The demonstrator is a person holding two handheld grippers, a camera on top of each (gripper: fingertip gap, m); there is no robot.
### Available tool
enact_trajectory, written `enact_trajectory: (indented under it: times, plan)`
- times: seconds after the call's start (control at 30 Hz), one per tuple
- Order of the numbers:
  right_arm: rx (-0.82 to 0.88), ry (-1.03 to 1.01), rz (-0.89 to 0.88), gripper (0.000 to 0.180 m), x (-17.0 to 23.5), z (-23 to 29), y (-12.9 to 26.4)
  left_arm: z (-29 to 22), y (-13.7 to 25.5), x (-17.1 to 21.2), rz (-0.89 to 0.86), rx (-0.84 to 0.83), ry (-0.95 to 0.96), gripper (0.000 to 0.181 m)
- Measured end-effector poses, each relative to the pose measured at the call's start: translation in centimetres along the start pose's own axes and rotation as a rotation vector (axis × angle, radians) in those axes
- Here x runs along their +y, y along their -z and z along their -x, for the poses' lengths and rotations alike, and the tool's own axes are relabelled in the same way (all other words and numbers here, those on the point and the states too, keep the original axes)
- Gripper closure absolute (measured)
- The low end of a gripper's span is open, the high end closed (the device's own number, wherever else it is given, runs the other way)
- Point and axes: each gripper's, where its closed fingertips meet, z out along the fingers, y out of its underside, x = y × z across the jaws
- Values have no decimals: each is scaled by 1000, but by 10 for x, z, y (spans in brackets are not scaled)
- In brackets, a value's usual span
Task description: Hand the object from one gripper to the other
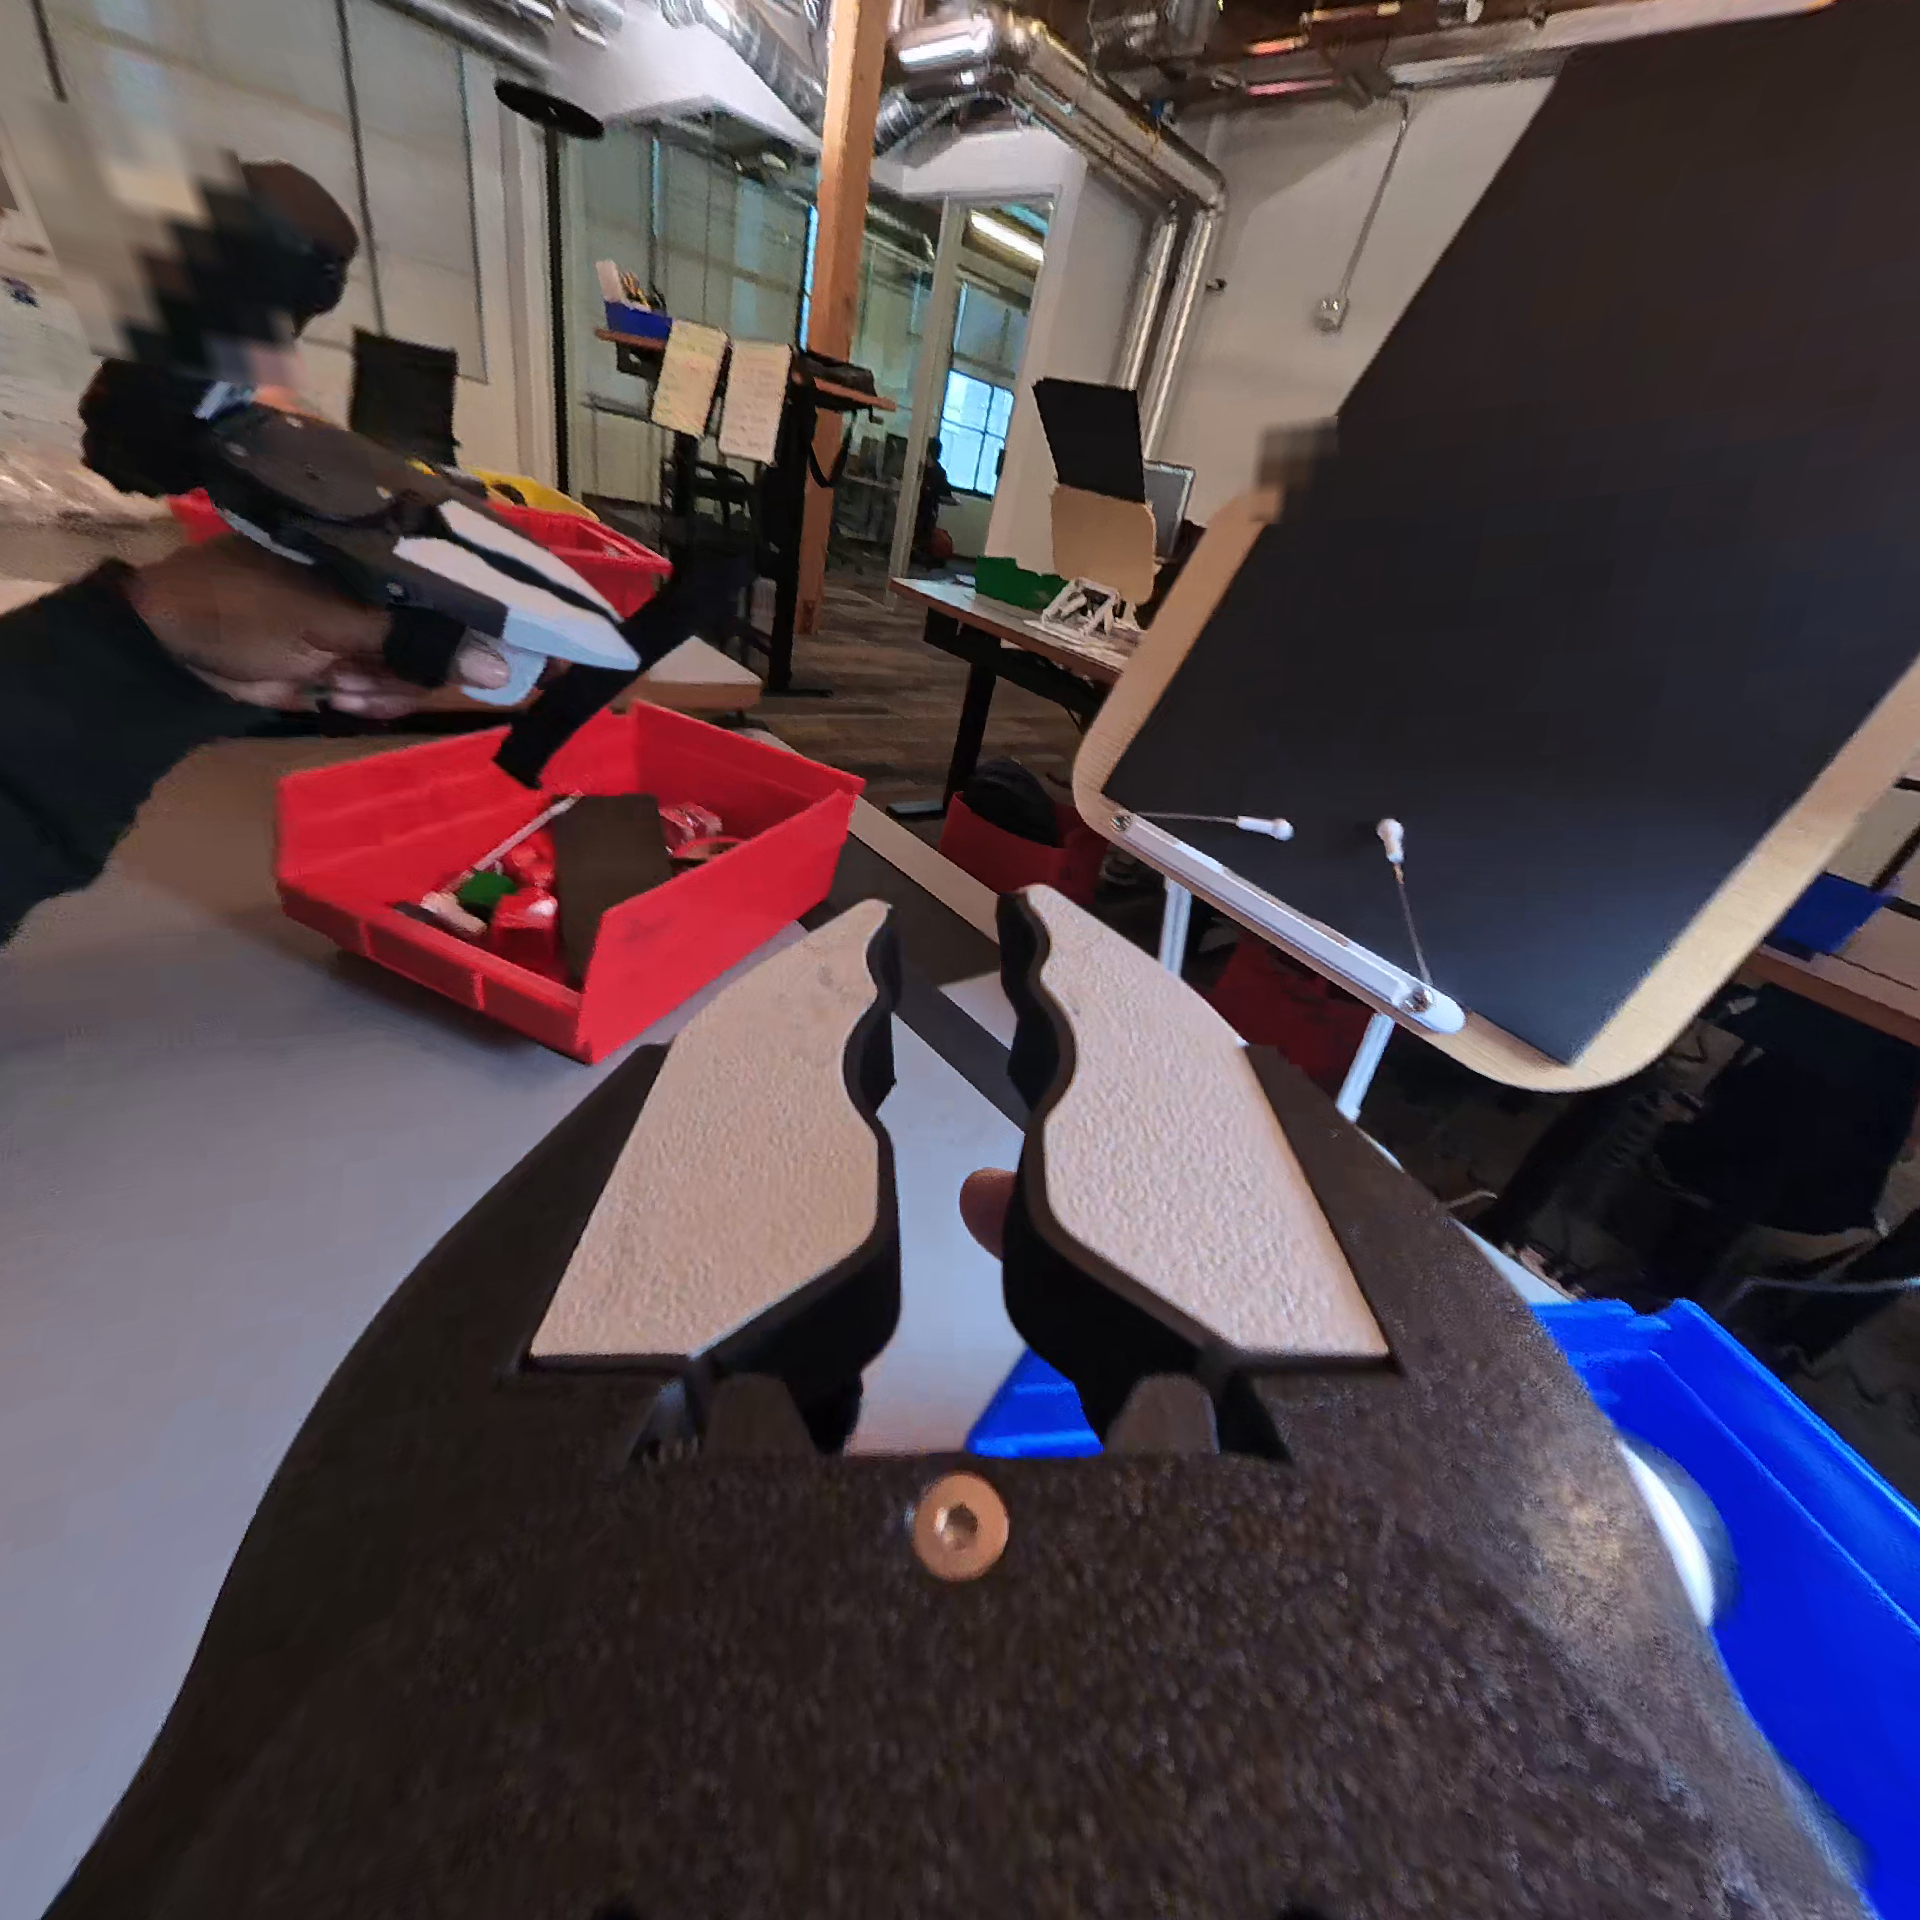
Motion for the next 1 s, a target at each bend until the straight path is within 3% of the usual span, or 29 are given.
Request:
enact_trajectory:
  times: [0.23,0.37,0.47,0.53,0.6,0.73,0.8,1.0]
  plan:
    - [-247,-103,-118,159,-24,71,-13,-141,50,-99,-424,534,31,179]
    - [-428,-135,-66,140,-10,126,-27,-189,66,-120,-552,717,132,179]
    - [-471,-99,13,127,14,155,-41,-209,72,-126,-591,813,208,178]
    - [-497,8,34,137,28,170,-43,-212,72,-127,-603,829,246,178]
    - [-485,102,18,171,33,175,-43,-208,68,-126,-598,811,263,178]
    - [-527,72,38,171,25,174,-36,-178,47,-117,-526,672,297,177]
    - [-503,55,29,171,19,164,-34,-167,40,-109,-466,634,289,166]
    - [-446,-101,56,171,4,122,-24,-156,47,-107,-434,563,163,153]
